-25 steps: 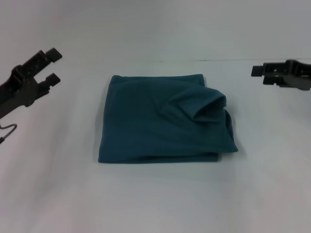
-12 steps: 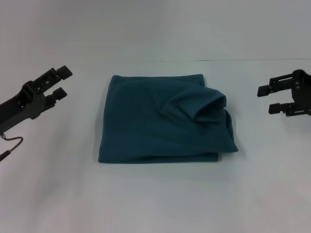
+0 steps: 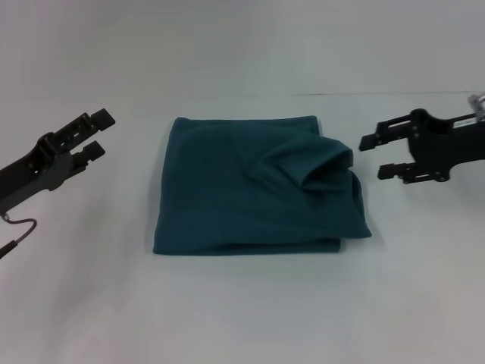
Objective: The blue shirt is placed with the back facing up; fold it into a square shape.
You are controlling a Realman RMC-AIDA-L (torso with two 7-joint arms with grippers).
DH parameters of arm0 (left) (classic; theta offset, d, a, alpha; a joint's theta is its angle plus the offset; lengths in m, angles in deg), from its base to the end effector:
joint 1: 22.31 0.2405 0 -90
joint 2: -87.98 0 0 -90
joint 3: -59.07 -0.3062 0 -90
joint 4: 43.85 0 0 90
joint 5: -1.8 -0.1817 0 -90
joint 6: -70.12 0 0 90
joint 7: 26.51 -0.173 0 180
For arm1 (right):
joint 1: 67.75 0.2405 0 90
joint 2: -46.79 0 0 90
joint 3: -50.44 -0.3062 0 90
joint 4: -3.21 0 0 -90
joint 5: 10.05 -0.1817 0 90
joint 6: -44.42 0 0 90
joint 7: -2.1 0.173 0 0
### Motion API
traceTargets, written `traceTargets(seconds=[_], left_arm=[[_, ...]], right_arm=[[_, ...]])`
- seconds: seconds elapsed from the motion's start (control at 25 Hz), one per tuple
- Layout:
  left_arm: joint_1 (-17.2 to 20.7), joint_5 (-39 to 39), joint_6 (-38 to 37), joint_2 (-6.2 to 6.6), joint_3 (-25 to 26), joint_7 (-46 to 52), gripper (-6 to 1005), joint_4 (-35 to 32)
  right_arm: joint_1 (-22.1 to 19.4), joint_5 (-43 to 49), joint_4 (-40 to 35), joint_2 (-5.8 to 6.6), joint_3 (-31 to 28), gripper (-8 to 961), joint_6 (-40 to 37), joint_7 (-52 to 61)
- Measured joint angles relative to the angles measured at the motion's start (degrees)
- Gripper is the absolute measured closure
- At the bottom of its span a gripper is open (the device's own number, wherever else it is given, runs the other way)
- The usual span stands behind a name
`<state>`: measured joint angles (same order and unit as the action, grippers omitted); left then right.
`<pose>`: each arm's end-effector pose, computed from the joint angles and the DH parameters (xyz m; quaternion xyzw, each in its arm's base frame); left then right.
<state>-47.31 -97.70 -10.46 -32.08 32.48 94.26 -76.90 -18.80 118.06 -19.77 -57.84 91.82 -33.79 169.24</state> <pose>-0.3122 0.3566 -0.0036 -0.6350 -0.6001 -0.4609 0.1557 0.2618 0.4413 0.0088 -0.6062 0.7781 0.1494 0.0697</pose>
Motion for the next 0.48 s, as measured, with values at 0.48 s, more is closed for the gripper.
traceTargets(seconds=[0.48], left_arm=[[-0.39, 0.55, 0.57, 0.04, 0.33, -0.73, 65, -0.07]], right_arm=[[-0.62, -0.76, 2.36, -5.52, -2.00, 312, 9.53, 0.20]])
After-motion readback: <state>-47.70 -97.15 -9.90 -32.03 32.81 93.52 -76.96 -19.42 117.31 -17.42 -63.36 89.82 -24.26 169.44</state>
